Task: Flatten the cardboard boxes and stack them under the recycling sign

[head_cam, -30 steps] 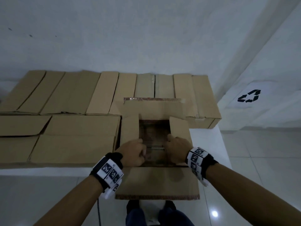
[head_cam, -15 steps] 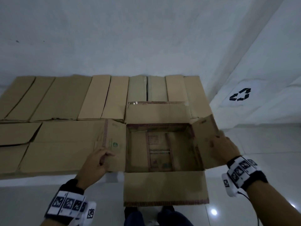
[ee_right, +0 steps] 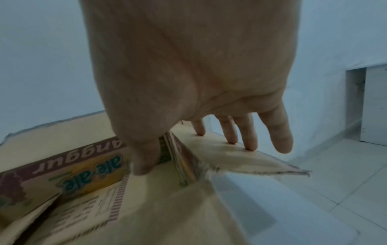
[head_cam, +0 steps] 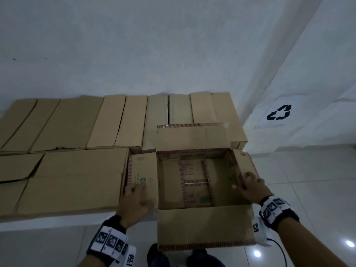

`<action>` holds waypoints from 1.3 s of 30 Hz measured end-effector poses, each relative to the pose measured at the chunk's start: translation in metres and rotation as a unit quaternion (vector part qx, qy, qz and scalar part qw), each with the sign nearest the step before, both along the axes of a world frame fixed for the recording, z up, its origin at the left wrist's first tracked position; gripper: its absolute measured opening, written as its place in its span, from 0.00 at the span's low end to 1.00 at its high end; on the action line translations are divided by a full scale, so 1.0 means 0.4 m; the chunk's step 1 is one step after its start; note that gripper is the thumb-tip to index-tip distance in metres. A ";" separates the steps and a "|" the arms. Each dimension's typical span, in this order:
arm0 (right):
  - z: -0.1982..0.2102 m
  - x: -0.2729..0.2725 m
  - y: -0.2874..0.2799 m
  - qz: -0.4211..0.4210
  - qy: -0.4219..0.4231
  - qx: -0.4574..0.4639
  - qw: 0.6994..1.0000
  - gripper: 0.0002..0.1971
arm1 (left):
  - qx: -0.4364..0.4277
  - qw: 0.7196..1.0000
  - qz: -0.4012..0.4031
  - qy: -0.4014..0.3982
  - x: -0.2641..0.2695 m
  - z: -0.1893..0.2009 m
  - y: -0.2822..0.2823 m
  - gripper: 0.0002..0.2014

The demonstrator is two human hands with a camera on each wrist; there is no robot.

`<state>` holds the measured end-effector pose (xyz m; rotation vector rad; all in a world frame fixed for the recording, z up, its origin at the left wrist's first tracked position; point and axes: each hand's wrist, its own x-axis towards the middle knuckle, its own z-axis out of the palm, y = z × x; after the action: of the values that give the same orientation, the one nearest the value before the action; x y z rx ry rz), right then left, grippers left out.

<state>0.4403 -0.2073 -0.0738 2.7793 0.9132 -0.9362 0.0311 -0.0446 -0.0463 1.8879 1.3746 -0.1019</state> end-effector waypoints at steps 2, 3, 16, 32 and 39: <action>0.021 -0.023 -0.003 -0.013 0.020 0.009 1.000 0.46 | 0.003 1.000 0.011 0.021 0.022 -0.016 -0.019 0.40; 0.053 -0.046 -0.001 -0.015 0.026 0.025 0.999 0.41 | 0.013 0.999 0.015 0.038 0.035 -0.019 -0.026 0.40; 0.048 -0.102 0.014 0.006 0.043 0.094 0.995 0.24 | -0.015 1.000 -0.006 -0.014 0.093 -0.059 0.034 0.17; 0.028 -0.149 -0.041 -0.051 0.076 0.242 0.966 0.21 | 0.032 0.998 0.031 -0.033 0.044 -0.005 0.085 0.32; 0.012 -0.180 -0.088 -0.115 0.078 0.282 0.949 0.22 | 0.122 0.988 0.030 -0.095 0.122 0.047 0.186 0.40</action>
<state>0.3682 -0.2424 -0.0688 3.3953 1.0318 -1.0801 0.0800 0.0299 -0.0276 1.9934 1.3596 0.2814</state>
